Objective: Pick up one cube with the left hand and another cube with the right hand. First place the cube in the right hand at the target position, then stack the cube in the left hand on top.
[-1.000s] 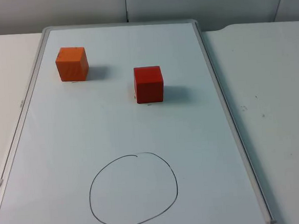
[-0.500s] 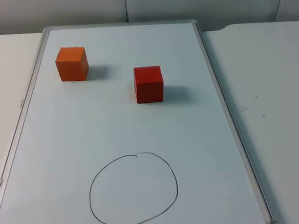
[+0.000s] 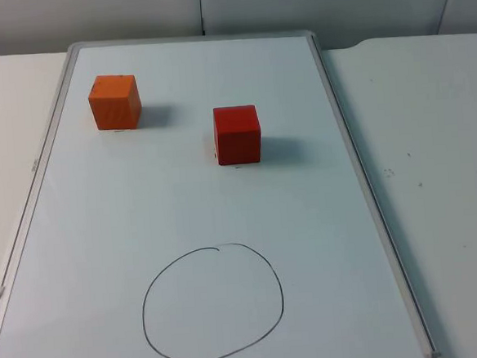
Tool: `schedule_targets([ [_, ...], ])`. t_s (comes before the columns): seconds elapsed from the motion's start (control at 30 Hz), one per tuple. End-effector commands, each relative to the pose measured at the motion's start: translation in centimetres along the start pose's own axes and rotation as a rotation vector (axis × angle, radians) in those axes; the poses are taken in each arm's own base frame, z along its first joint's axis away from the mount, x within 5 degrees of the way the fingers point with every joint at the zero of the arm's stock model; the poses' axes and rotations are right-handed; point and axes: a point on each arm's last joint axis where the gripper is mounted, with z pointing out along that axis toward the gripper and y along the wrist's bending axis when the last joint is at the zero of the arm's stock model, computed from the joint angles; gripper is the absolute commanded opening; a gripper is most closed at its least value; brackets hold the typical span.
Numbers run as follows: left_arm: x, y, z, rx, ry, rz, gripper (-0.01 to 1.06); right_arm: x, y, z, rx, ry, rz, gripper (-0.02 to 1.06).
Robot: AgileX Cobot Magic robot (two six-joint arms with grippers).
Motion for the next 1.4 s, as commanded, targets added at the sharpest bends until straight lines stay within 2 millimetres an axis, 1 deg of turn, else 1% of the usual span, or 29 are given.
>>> schedule_targets([
  [0.0,-0.6,-0.1,1.5,0.029,-0.008,-0.005,1.05,0.1,0.0,0.1,0.011,-0.007,0.001,1.05],
  [0.03,-0.8,0.0,2.3,0.036,-0.006,-0.014,1.05,0.1,0.0,0.1,0.011,-0.007,0.001,1.05],
  [0.1,-0.8,0.3,4.8,0.038,0.017,-0.026,1.05,0.1,0.0,0.1,0.011,-0.007,0.001,1.05],
  [0.13,-0.7,0.5,6.4,0.038,0.034,-0.029,1.05,0.1,0.0,0.1,0.011,-0.007,0.001,1.05],
  [0.17,-0.7,0.5,6.4,0.038,0.034,-0.029,1.05,0.1,0.0,0.1,0.011,-0.007,0.001,1.05],
  [0.23,-0.2,0.6,9.3,0.045,0.076,-0.029,1.05,0.1,0.0,0.1,0.011,-0.007,0.001,1.05],
  [0.3,0.4,-0.4,11.9,0.075,0.117,-0.019,1.05,0.1,-0.1,0.1,0.016,-0.007,-0.001,1.05],
  [0.33,0.4,-0.4,11.9,0.075,0.117,-0.019,1.05,0.1,-0.1,0.1,0.016,-0.007,-0.001,1.05],
  [0.43,1.5,-2.0,16.0,0.112,0.176,-0.003,1.05,0.1,-0.1,0.1,0.016,-0.007,-0.001,1.05],
  [0.47,2.4,-2.9,18.2,0.112,0.207,-0.027,1.05,0.1,-0.1,0.1,0.018,-0.007,0.005,1.05],
  [0.5,2.4,-2.9,18.2,0.112,0.207,-0.027,1.05,0.1,-0.1,0.1,0.018,-0.007,0.005,1.05],
  [0.53,3.0,-3.3,19.6,0.106,0.232,-0.035,1.05,0.1,-0.1,0.1,0.018,-0.007,0.007,1.05],
  [0.57,3.1,-3.6,20.0,0.105,0.239,-0.042,1.05,0.1,-0.1,0.1,0.018,-0.007,0.007,1.05],
  [0.6,3.8,-4.3,21.3,0.110,0.264,-0.043,1.05,0.1,-0.1,0.1,0.018,-0.007,0.007,1.05],
  [0.63,5.0,-5.3,23.1,0.107,0.296,-0.036,1.05,0.1,-0.1,0.1,0.018,-0.007,0.007,1.05],
  [0.67,5.7,-5.8,24.2,0.098,0.313,-0.022,1.05,0.1,-0.1,0.1,0.018,-0.007,0.007,1.05],
  [0.7,5.7,-5.8,24.2,0.098,0.313,-0.022,1.05,0.1,-0.1,0.1,0.018,-0.007,0.007,1.05],
  [0.77,7.1,-6.9,26.1,0.076,0.353,-0.011,1.04,0.1,-0.1,0.1,0.018,-0.007,0.007,1.05],
  [0.83,8.6,-7.4,27.7,0.036,0.383,-0.005,1.04,0.1,-0.1,0.1,0.019,-0.007,0.006,1.05],
  [0.87,8.6,-7.4,27.7,0.036,0.383,-0.005,1.04,0.1,-0.1,0.1,0.019,-0.007,0.006,1.05],
  [0.9,9.5,-7.5,28.5,0.015,0.397,-0.012,1.04,0.1,-0.1,0.1,0.019,-0.007,0.006,1.05],
  [0.93,10.8,-7.4,29.6,-0.008,0.425,-0.025,1.04,0.1,-0.1,0.1,0.019,-0.007,0.009,1.05],
  [0.97,11.5,-7.4,30.1,-0.012,0.445,-0.039,1.04,0.1,-0.1,0.1,0.019,-0.007,0.009,1.05],
  [1.0,11.5,-7.4,30.1,-0.012,0.445,-0.039,1.04,0.1,-0.1,0.1,0.019,-0.007,0.009,1.05],
  [1.1,13.9,-7.5,31.8,-0.012,0.505,-0.052,1.04,0.1,-0.1,0.1,0.021,-0.007,0.008,1.05],
  [1.13,13.9,-7.5,31.8,-0.012,0.505,-0.052,1.04,0.1,-0.1,0.1,0.021,-0.007,0.008,1.05],
  [1.23,15.7,-8.0,33.0,0.018,0.550,-0.097,1.04,0.1,-0.1,0.1,0.021,-0.007,0.008,1.05],
  [1.37,15.9,-8.6,33.2,0.038,0.531,-0.095,1.04,0.1,-0.1,0.1,0.023,-0.007,0.015,1.05],
])
